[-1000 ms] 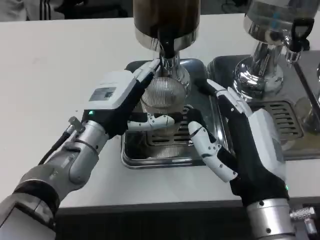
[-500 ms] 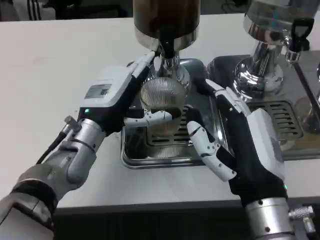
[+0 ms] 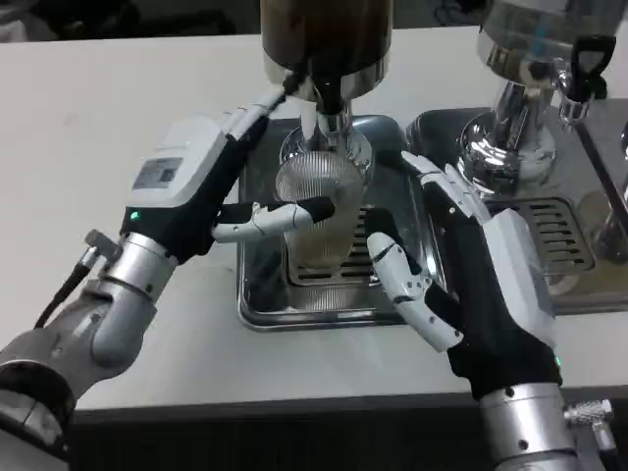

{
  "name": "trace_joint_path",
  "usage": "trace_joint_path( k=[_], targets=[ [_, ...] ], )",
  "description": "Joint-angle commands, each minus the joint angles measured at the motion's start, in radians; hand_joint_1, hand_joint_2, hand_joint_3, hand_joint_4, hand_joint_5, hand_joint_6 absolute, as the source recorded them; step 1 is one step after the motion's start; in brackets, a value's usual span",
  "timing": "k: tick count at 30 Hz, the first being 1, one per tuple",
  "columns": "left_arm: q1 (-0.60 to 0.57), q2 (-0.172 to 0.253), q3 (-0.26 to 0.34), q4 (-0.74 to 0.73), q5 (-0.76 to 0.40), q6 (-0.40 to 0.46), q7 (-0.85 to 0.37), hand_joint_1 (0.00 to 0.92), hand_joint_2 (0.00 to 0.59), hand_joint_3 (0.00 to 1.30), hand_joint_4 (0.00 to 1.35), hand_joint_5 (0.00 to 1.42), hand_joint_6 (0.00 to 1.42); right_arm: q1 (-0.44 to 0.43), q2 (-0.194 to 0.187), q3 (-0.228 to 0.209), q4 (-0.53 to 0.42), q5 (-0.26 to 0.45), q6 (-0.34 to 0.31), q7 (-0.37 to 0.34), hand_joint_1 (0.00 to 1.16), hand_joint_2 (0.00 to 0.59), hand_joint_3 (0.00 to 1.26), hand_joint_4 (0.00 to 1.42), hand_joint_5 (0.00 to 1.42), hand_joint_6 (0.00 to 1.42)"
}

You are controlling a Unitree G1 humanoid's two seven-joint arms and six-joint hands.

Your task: Grasp the cup under the faucet to collect the drink, then remove the cup.

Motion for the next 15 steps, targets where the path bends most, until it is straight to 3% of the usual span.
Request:
trace_joint_path(
  k=[1, 8, 15],
  targets=[
    [0.026, 0.048, 0.039, -0.037, -0.028, -0.064, 0.022, 0.054, 0.021, 0.00, 0.00, 0.15, 0.30, -0.024, -0.009, -0.013, 0.021, 0.014, -0.029, -0.005, 0.18, 0.423, 0.24, 0.14, 0.06, 0.03],
    [0.096, 0.110, 0.102, -0.102, -0.059, -0.158, 0.028, 0.001, 0.025, 0.02, 0.00, 0.14, 0.30, -0.043, -0.025, -0.035, 0.057, 0.036, -0.039, -0.001, 0.18, 0.423, 0.24, 0.13, 0.05, 0.02],
    [0.165, 0.169, 0.215, -0.172, -0.224, -0.317, -0.135, 0.000, 0.039, 0.10, 0.02, 0.14, 0.24, -0.046, -0.031, -0.051, 0.112, 0.057, -0.062, -0.020, 0.18, 0.423, 0.24, 0.13, 0.05, 0.02]
  ],
)
